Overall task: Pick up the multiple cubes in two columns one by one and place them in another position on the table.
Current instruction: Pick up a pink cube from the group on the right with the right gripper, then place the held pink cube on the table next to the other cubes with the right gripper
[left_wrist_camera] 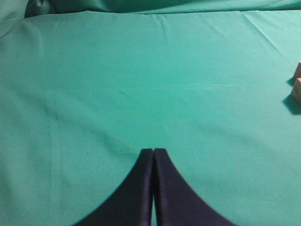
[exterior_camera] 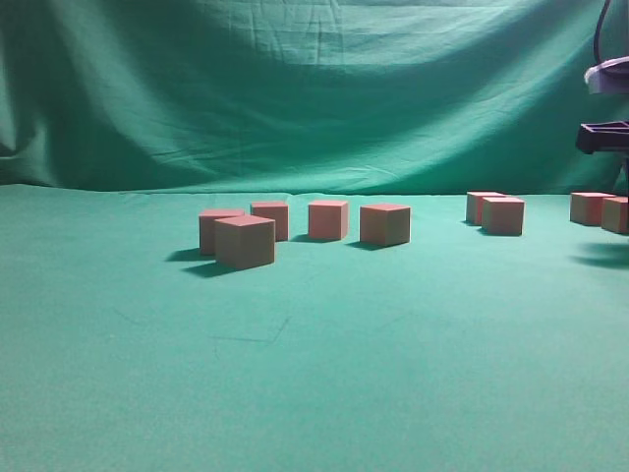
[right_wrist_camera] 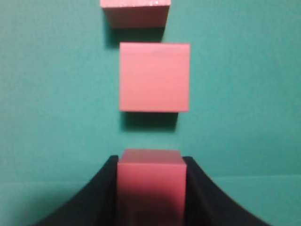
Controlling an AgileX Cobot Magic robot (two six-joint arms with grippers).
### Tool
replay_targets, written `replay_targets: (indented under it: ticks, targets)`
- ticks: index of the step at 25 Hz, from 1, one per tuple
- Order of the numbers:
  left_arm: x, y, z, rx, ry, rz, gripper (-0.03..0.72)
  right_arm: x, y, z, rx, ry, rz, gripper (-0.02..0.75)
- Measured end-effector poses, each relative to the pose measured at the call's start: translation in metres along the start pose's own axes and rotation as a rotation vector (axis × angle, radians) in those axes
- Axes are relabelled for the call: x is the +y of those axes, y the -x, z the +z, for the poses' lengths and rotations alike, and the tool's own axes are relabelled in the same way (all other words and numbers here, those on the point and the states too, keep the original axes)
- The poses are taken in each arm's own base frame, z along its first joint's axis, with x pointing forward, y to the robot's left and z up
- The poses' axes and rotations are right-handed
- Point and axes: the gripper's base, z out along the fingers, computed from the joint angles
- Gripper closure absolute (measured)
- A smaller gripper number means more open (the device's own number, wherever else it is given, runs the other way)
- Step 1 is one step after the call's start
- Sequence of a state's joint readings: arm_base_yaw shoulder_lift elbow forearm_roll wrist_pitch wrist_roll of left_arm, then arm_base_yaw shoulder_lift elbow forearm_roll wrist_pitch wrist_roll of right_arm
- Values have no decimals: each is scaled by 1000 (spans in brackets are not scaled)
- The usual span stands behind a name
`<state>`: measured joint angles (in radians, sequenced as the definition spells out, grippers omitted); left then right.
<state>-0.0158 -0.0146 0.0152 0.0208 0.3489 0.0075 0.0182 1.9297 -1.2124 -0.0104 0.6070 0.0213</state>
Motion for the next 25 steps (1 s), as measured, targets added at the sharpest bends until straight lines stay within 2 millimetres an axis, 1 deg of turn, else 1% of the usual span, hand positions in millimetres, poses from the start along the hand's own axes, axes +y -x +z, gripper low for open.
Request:
replay_targets:
  ticks: [4, 6, 8, 9, 12, 14, 16, 18, 21, 25]
  targets:
    - [0, 0, 0, 0, 0, 0, 688, 0, -1, 0, 16, 1, 2, 468]
    - [0, 0, 0, 0, 0, 0, 688, 0, -3, -4, 38, 2, 4, 468]
    - [0, 0, 0, 0, 0, 0, 688, 0, -5, -15, 60, 1, 5, 468]
    - [0, 0, 0, 0, 0, 0, 688, 1, -5, -23, 56, 2, 3, 468]
    - [0, 0, 0, 0, 0, 0, 688, 12, -8, -58, 43, 12, -26, 468]
    - [0, 0, 0, 0, 0, 0, 688, 28, -11, -85, 4, 29, -70, 468]
    - [0, 0, 0, 0, 0, 0, 688, 49, -15, -109, -42, 56, -127, 468]
    - [0, 0, 0, 0, 0, 0, 688, 75, -23, -130, -84, 102, -201, 468]
    - [0, 0, 0, 0, 0, 0, 688, 117, -39, -146, -95, 177, -335, 468]
    - [0, 0, 0, 0, 0, 0, 688, 171, -66, -153, -84, 250, -585, 468]
